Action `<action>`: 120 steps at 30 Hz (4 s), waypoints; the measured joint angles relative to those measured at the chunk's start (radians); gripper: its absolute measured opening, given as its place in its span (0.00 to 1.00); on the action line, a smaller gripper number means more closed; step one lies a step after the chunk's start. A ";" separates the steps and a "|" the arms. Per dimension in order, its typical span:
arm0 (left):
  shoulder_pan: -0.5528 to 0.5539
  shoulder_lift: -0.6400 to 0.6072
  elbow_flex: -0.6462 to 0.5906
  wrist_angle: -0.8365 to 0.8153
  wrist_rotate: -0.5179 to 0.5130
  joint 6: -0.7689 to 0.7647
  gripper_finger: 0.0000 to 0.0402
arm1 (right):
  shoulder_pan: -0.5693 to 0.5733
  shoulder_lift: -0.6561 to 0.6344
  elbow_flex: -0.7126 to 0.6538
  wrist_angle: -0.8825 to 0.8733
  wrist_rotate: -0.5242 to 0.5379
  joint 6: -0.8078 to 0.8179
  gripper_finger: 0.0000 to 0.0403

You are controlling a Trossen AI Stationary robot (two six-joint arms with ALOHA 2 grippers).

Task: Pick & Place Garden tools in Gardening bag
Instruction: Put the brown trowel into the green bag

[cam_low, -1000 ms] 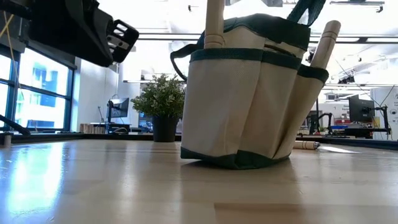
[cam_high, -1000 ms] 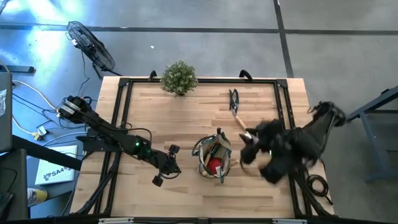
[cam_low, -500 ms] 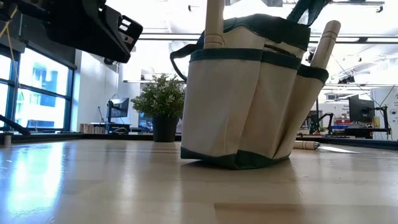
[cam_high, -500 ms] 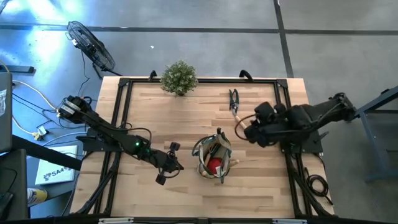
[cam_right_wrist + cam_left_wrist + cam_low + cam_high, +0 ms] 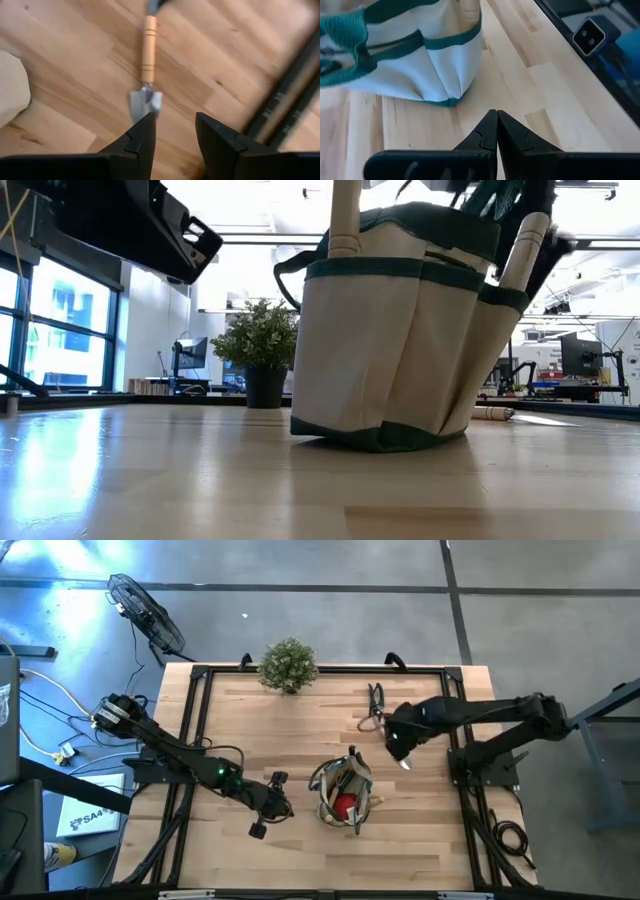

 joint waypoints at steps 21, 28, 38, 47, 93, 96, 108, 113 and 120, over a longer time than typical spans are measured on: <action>0.001 0.000 0.000 -0.001 -0.056 -0.030 0.00 | -0.318 0.034 -0.212 0.419 -0.217 -0.399 0.62; 0.001 0.000 0.000 0.005 0.018 -0.031 0.00 | -0.321 0.078 -0.259 0.517 -0.223 -0.409 0.60; 0.001 0.000 0.000 0.021 0.161 -0.091 0.00 | -0.331 0.192 -0.285 0.561 -0.256 -0.409 0.60; 0.001 0.000 0.000 0.021 0.166 -0.093 0.00 | -0.330 0.263 -0.285 0.558 -0.346 -0.416 0.60; 0.000 0.000 0.000 0.043 0.210 -0.228 0.00 | -0.325 0.299 -0.289 0.574 -0.240 -0.403 0.12; 0.000 0.000 0.000 0.067 0.210 -0.265 0.00 | -0.289 0.230 -0.288 0.519 -0.193 -0.380 0.12; 0.002 -0.026 0.132 -0.102 0.180 -0.174 0.00 | 0.009 -0.123 -0.286 0.364 -0.066 -0.129 0.12; 0.000 -0.066 0.299 -0.366 0.048 -0.103 0.00 | 0.226 -0.188 -0.286 0.447 -0.001 -0.005 0.12; 0.000 -0.099 0.481 -0.535 -0.161 0.036 0.00 | 0.466 -0.201 -0.261 0.514 0.033 0.153 0.12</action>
